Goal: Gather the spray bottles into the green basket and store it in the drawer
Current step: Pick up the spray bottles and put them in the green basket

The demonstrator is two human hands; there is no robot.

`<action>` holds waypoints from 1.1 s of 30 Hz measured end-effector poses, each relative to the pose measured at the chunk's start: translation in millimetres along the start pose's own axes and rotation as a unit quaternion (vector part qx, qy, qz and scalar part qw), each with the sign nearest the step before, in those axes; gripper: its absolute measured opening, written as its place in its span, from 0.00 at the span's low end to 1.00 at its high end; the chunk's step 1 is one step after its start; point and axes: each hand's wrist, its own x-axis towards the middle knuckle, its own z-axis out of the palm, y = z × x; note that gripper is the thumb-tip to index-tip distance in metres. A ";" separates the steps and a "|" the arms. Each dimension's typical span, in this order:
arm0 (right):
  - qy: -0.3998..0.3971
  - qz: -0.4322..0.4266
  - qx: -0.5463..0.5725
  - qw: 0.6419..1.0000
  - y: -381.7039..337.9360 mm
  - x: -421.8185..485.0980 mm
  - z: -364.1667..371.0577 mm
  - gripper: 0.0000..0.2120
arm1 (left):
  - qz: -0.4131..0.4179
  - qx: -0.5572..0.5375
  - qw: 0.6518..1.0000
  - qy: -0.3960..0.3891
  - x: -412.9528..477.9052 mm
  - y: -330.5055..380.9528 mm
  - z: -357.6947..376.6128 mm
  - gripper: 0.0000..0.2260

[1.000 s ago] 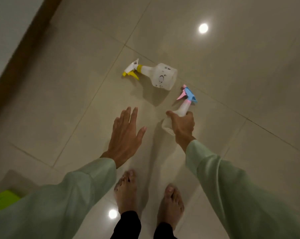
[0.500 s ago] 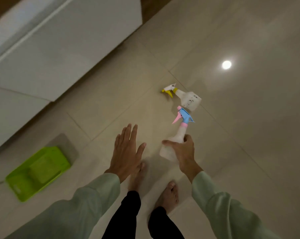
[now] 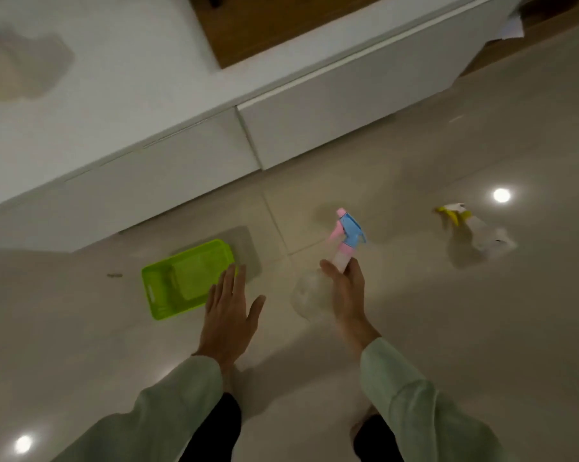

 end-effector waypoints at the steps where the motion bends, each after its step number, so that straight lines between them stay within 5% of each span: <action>1: -0.006 -0.005 -0.010 1.000 11.2 -3.0 25.9 0.08 | -0.007 -0.005 1.000 -0.003 3.4 -24.4 -5.2 0.31; 13: -0.049 -0.073 -0.108 0.990 116.0 18.9 249.6 0.17 | -0.043 -0.032 0.998 0.013 73.7 -207.2 -34.0 0.31; 21: 0.009 -0.243 -0.264 0.933 167.6 47.3 293.6 0.22 | -0.044 -0.051 0.998 0.021 108.0 -255.1 -22.1 0.31; 27: 0.009 -0.317 -0.345 0.884 206.4 68.5 299.2 0.08 | -0.042 -0.054 0.998 0.014 121.5 -272.1 -5.2 0.32; 33: 0.002 -0.345 -0.375 0.860 214.1 66.4 299.3 0.08 | -0.044 -0.055 0.998 0.004 118.2 -271.6 1.5 0.32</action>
